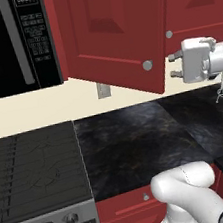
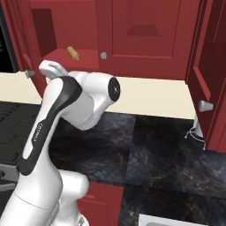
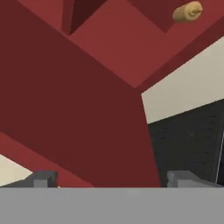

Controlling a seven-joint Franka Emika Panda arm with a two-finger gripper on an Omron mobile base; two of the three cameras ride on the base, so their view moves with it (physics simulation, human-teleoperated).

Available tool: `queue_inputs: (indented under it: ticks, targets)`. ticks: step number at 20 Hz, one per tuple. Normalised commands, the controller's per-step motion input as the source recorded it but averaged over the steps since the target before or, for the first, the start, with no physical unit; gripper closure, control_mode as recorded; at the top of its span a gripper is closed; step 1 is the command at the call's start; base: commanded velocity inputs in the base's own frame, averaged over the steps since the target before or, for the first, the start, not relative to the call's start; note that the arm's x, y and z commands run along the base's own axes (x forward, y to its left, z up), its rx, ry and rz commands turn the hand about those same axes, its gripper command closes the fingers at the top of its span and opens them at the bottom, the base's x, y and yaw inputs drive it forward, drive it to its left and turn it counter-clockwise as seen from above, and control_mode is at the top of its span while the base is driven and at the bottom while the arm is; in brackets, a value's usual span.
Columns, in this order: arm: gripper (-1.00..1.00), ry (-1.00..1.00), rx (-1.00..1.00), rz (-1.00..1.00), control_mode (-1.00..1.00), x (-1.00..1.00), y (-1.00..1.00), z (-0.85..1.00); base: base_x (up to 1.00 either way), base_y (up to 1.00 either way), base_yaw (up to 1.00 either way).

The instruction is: Open the cabinet, retrieve the rolling pin, and place it next to the meat on the cutting board to prepare for tenderizing.

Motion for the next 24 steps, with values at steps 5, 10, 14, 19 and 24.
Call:
queue_inputs:
  ticks: [5, 10, 14, 19, 24]
  targets:
    - [-1.00, 0.10, 0.00, 0.08, -1.00, 0.08, 0.70, -0.04, 0.00, 0.00, 0.00]
    - [-1.00, 0.01, -0.01, 0.11, -1.00, -0.45, 0.95, -0.18, 0.00, 0.00, 0.00]
    - [-1.00, 0.00, -0.02, 0.12, -1.00, -0.65, 1.00, -0.24, 0.00, 0.00, 0.00]
    - [-1.00, 0.00, -0.01, 0.10, -1.00, -0.16, 1.00, -0.19, 0.00, 0.00, 0.00]
    - [-1.00, 0.00, 0.00, 0.11, -1.00, 0.05, 0.97, -0.18, 0.00, 0.00, 0.00]
